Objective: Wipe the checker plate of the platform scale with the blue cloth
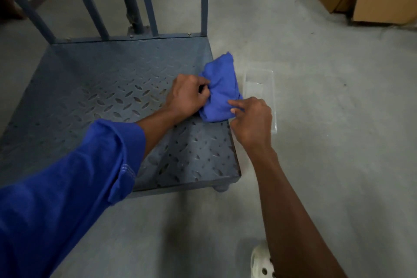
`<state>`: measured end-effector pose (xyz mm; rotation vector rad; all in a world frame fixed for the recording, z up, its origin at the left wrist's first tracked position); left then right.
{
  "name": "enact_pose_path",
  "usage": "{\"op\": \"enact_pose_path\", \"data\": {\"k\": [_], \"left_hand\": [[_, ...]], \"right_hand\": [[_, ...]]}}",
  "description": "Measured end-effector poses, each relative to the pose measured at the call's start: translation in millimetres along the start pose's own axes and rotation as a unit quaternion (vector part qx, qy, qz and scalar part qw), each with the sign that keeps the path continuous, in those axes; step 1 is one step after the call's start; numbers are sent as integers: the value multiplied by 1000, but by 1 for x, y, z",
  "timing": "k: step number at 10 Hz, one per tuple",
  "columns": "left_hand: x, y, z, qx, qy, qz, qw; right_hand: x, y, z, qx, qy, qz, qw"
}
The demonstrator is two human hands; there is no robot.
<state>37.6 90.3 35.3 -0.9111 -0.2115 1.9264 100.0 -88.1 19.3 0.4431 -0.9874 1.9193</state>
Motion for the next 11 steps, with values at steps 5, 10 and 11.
{"op": "enact_pose_path", "data": {"k": [5, 10, 11], "left_hand": [[-67, -21, -208, 359, -250, -145, 887], [-77, -17, -130, 355, -429, -221, 801], [-95, -28, -70, 297, -422, -189, 835]], "right_hand": [[-145, -31, -35, 65, 149, 84, 983], [-103, -50, -24, 144, 250, 7, 957], [-70, -66, 12, 174, 250, -23, 952]]}}
Point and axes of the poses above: each hand's wrist, its own y-axis away from the middle knuckle, its own z-axis out of the back of the hand, x = y × z, the point moved 3 cm from there along -y, towards the middle knuckle, and after that the axes turned 15 degrees about -x, right-handed, at the moved point
